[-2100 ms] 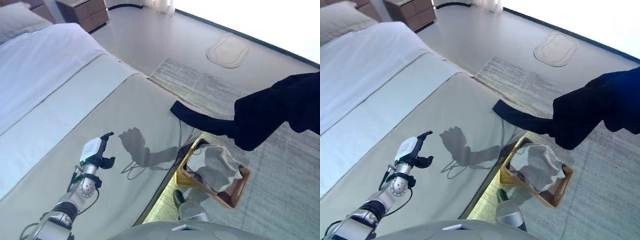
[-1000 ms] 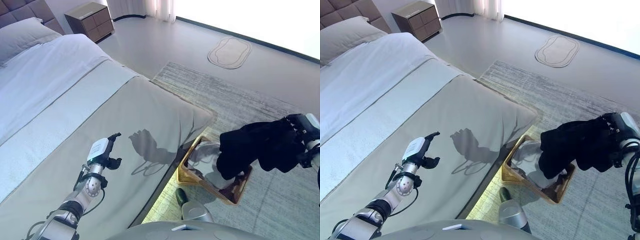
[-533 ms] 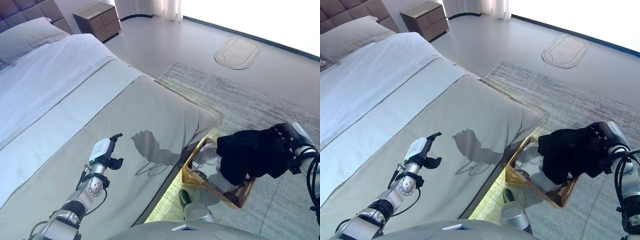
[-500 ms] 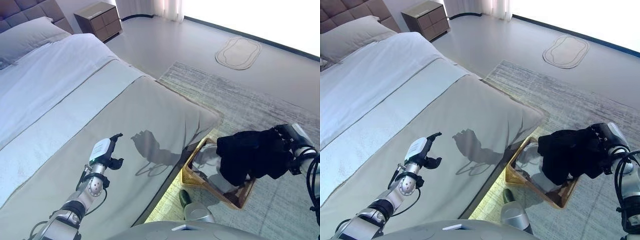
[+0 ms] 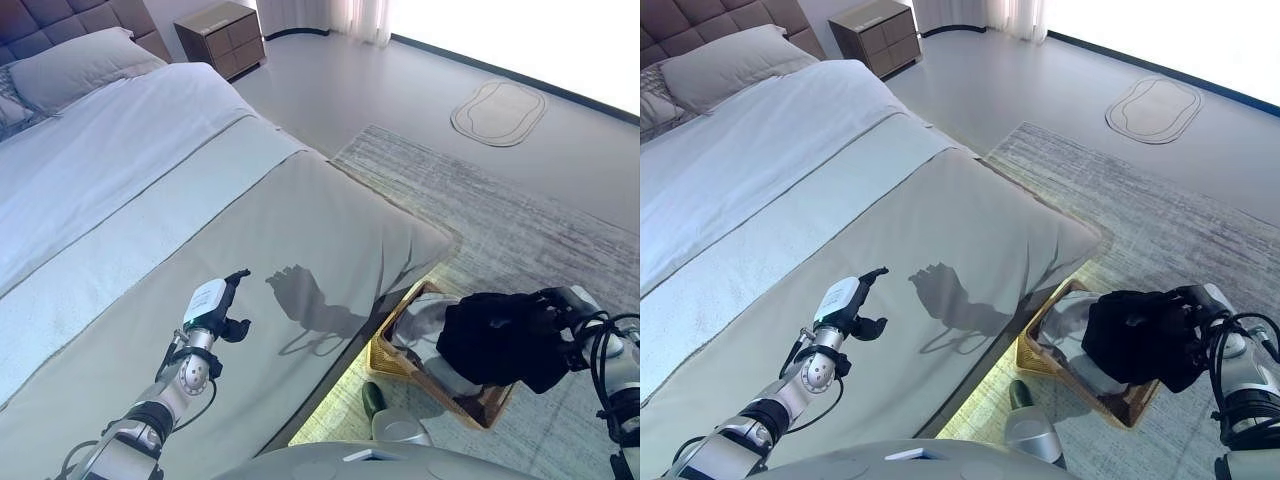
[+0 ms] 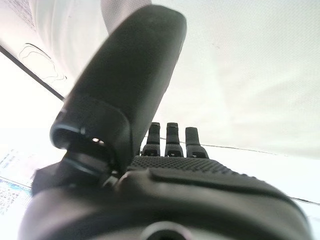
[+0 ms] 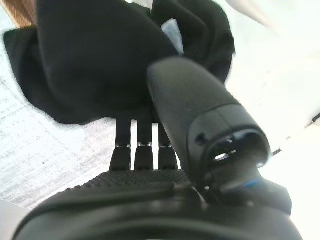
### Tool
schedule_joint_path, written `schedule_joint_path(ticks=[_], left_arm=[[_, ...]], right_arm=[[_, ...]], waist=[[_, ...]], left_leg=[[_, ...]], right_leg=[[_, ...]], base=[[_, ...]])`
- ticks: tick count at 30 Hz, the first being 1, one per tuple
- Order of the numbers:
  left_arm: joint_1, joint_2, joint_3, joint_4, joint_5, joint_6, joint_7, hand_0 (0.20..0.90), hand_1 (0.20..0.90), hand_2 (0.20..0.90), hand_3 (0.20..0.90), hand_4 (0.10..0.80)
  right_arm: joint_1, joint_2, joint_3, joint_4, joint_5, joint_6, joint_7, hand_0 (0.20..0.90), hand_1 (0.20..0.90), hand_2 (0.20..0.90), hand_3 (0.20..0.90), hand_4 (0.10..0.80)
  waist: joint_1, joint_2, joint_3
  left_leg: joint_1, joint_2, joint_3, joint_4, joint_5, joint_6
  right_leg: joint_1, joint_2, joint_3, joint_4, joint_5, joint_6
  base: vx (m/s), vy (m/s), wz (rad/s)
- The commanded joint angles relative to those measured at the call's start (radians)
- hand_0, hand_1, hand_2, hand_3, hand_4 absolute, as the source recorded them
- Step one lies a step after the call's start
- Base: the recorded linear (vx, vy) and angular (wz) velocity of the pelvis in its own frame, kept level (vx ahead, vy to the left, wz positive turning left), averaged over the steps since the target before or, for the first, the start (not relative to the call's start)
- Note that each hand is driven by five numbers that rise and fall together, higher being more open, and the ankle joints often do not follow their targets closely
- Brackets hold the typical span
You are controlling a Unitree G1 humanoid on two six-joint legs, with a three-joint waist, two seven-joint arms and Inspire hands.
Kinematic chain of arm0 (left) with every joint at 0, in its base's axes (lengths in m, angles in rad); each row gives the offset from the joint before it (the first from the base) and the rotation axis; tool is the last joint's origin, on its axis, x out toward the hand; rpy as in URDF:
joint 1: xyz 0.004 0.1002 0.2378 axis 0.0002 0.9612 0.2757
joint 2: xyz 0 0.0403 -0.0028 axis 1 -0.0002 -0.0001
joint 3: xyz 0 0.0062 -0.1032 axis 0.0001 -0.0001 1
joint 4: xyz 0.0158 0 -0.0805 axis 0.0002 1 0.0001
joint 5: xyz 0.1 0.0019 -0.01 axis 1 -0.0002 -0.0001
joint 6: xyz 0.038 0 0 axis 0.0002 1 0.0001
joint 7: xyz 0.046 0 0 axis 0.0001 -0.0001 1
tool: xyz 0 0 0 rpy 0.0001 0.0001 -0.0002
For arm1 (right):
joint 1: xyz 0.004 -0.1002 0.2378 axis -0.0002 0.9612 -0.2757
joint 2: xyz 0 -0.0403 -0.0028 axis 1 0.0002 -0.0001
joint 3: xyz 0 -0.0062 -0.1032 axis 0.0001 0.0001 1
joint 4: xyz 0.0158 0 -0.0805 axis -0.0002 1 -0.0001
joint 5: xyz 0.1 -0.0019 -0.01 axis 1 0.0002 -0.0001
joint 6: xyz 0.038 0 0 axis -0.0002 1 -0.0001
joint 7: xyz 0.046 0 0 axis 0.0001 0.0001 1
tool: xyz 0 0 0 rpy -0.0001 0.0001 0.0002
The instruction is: Pick up the clothes from the bed and place them into the basket
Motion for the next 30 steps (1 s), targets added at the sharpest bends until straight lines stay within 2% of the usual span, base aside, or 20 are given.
schedule_joint_path(ticks=[1, 22, 25, 30], left_arm=[[-0.099, 0.053, -0.022, -0.046, -0.035, -0.028, 0.032, 0.900, 0.900, 0.900, 0.900, 0.800], [-0.101, 0.048, -0.035, -0.052, -0.042, -0.020, 0.033, 0.900, 0.900, 0.900, 0.900, 0.800], [-0.097, 0.044, -0.034, -0.057, -0.045, -0.018, 0.029, 0.900, 0.900, 0.900, 0.900, 0.800], [-0.087, 0.020, -0.029, -0.072, -0.051, -0.009, 0.044, 0.900, 0.900, 0.900, 0.900, 0.800]], right_arm=[[-0.134, -0.031, 0.015, 0.039, 0.006, -0.042, -0.035, 0.900, 0.900, 0.900, 0.900, 0.800], [-0.090, 0.023, 0.018, 0.038, 0.046, -0.086, -0.067, 0.900, 0.900, 0.900, 0.900, 0.800], [-0.077, 0.044, 0.013, 0.013, 0.071, -0.114, -0.107, 0.900, 0.900, 0.900, 0.900, 0.800], [-0.025, 0.107, 0.034, -0.059, 0.017, -0.207, -0.215, 0.900, 0.900, 0.900, 0.900, 0.800]], waist=[[0.032, -0.056, -0.044], [0.031, -0.059, -0.039], [0.032, -0.057, -0.037], [0.043, -0.049, -0.022]], left_leg=[[0.002, -0.008, -0.001, 0.069, -0.087, 0.011], [0.011, -0.001, -0.005, 0.062, -0.079, 0.010], [0.008, 0.000, -0.009, 0.061, -0.075, 0.009], [-0.001, -0.002, -0.031, 0.060, -0.068, 0.008]], right_leg=[[-0.024, -0.025, 0.005, 0.117, -0.080, 0.040], [-0.014, -0.024, 0.010, 0.114, -0.077, 0.043], [-0.014, -0.023, 0.009, 0.116, -0.080, 0.043], [-0.007, -0.028, -0.007, 0.124, -0.091, 0.041]], base=[[0.000, 0.000, 0.00], [0.001, -0.001, 0.01], [0.000, 0.000, 0.00], [-0.002, 0.012, 0.04]])
